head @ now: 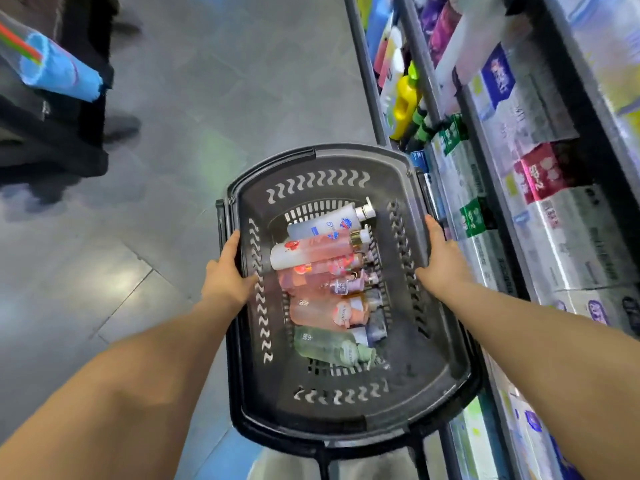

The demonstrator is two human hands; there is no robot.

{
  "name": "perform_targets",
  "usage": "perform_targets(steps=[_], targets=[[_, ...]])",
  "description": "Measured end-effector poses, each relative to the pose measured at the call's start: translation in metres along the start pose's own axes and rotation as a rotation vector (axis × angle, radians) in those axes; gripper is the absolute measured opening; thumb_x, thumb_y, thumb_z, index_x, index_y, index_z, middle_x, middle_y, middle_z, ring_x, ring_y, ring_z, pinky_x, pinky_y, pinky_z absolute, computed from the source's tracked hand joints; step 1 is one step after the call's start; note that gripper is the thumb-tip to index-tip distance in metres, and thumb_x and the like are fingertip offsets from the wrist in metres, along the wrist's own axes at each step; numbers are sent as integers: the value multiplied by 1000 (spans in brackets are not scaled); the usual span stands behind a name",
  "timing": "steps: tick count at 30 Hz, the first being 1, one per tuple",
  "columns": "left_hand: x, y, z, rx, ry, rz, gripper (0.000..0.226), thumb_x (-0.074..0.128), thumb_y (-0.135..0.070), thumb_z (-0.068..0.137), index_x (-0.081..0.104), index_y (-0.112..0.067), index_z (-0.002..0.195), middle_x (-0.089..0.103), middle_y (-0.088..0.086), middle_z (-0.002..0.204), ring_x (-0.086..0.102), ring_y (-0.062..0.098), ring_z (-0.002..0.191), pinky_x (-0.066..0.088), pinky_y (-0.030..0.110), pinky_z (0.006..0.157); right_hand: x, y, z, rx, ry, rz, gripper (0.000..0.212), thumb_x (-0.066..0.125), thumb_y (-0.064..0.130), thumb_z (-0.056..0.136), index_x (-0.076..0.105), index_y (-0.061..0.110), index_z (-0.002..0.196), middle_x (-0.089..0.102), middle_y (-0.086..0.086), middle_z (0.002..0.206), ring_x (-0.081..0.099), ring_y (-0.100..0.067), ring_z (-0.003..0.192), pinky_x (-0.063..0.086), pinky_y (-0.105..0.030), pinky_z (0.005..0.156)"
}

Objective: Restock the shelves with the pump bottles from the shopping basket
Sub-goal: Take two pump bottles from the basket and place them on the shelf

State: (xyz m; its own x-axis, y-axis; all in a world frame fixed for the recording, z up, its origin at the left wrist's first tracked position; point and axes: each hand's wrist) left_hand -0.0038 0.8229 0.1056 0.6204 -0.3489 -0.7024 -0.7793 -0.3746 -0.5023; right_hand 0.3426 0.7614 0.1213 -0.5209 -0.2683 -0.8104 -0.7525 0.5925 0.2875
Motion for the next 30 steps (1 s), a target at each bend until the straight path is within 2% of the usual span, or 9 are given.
perform_targets(steps=[3,9,14,18,20,22,24,28,30], targets=[[8,-15,40,-24,7,-34,91,72,-26,80,13,-44,146,52,16,125,56,35,106,44,42,99,1,9,53,-19,32,22,102,66,7,83,-4,45,146,40,-24,133,58,-38,92,49,-40,74],[41,-29,119,-109,-3,-52,93,74,-24,78,14,-49,144,51,17,126,56,36,110,46,46,98,18,23,147,17,42,-14,101,62,5,86,-8,48,144,36,-24,133,50,-24,64,40,-31,56],[70,-29,183,-129,18,-67,97,75,-19,76,12,-51,142,47,16,127,56,35,108,44,43,99,36,27,209,17,29,-25,100,61,2,86,-7,48,145,39,-25,128,57,-32,77,52,-41,70],[92,-33,212,-153,48,-50,97,75,-17,77,10,-54,140,41,15,124,53,35,108,42,41,94,51,19,238,62,48,-53,102,60,2,88,-11,49,143,22,-27,148,60,-40,95,54,-48,79],[102,-32,222,-151,68,-39,96,74,-17,77,10,-53,139,42,15,124,52,35,108,42,41,93,58,12,247,110,64,-66,102,59,1,88,-12,50,142,12,-24,154,58,-40,104,53,-46,79],[111,-35,226,-135,70,-17,94,72,-15,79,11,-52,139,43,15,123,52,36,106,43,41,91,66,3,251,122,56,-30,103,58,-3,86,-10,49,143,16,-23,153,58,-32,88,48,-36,65],[117,-40,229,-122,55,-7,92,70,-14,79,11,-52,140,42,14,123,52,36,106,43,42,92,71,-3,254,127,22,-22,105,60,-6,84,-6,47,145,26,-23,146,48,-21,70,37,-29,56],[117,-45,230,-104,70,22,90,67,-13,82,11,-49,143,38,16,129,51,38,111,41,45,98,71,-3,255,165,33,-45,106,60,-7,84,-8,44,146,29,-23,142,50,-24,78,39,-32,61],[114,-53,227,-136,113,72,91,68,-19,83,6,-46,144,34,18,133,50,41,113,41,47,100,66,3,251,173,54,-113,103,61,-1,84,-9,40,148,31,-21,135,50,-29,91,42,-34,66]])
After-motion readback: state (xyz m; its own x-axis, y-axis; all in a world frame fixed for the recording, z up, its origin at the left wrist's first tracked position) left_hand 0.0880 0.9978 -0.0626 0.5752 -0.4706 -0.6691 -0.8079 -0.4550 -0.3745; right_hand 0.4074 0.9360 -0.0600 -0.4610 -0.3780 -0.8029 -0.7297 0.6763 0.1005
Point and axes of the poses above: each hand's wrist, its own z-axis towards the middle knuckle, its own x-axis out of the palm, y = z × x
